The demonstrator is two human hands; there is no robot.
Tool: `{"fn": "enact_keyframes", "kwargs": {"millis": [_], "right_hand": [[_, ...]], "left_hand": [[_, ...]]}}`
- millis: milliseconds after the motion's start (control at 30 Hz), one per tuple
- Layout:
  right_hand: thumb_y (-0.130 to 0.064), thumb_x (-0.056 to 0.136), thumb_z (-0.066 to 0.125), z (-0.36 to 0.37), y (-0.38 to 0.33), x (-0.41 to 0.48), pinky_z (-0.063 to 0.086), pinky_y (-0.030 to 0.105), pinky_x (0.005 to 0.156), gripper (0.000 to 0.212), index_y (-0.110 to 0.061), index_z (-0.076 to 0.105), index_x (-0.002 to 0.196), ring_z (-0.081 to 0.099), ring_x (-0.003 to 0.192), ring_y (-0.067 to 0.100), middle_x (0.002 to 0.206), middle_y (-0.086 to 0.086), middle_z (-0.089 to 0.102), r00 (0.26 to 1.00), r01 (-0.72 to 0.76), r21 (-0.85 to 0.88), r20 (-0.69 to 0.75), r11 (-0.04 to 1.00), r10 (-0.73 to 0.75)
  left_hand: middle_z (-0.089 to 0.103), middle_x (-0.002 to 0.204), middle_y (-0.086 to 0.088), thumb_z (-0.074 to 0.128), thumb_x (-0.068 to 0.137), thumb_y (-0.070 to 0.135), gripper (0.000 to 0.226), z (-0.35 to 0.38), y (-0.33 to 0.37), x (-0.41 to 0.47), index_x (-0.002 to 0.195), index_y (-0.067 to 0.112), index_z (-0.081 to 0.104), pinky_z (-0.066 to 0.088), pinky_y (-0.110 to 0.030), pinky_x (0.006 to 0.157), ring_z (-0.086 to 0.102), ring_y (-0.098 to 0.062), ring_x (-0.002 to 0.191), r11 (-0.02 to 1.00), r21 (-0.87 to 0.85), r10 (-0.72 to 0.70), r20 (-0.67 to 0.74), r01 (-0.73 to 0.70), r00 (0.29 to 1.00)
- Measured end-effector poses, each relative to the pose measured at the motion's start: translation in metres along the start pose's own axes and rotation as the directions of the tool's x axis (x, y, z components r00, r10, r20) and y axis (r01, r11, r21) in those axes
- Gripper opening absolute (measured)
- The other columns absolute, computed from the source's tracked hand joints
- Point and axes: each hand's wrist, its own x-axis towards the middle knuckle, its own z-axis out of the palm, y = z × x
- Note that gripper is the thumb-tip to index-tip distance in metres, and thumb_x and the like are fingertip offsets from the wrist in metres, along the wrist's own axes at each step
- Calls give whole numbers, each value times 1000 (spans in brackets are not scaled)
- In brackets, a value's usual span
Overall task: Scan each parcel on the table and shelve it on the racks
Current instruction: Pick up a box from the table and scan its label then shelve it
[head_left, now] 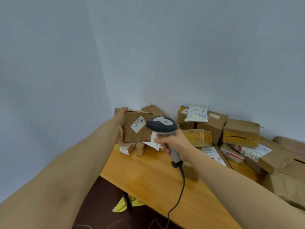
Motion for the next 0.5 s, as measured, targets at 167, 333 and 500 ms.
{"fn": "enact_keyframes", "kwargs": {"millis": [167, 333, 500], "right_hand": [[-8, 82, 73, 13, -4, -2, 44, 20, 45, 11, -8, 61, 83, 46, 38, 8, 53, 2, 54, 997, 32, -191, 70, 981, -19], [-10, 84, 72, 24, -11, -4, 44, 18, 45, 16, -12, 59, 75, 44, 37, 7, 48, -3, 54, 991, 88, -267, 117, 960, -58], [-8, 83, 72, 31, -15, -5, 44, 21, 46, 16, -13, 59, 75, 44, 37, 7, 50, -1, 53, 990, 97, -252, 120, 963, -68]], "left_hand": [[52, 78, -14, 63, 78, 63, 61, -24, 3, -4, 74, 5, 45, 42, -47, 102, 47, -30, 70, 999, -45, -5, -66, 2, 998], [50, 78, -13, 61, 81, 63, 59, -39, 2, -5, 75, 6, 43, 43, -45, 91, 44, -32, 67, 999, -42, -15, -87, 11, 996], [46, 76, -13, 60, 83, 60, 59, -44, 1, -4, 74, 6, 39, 42, -44, 92, 40, -32, 65, 999, -37, -19, -100, 15, 995]]}}
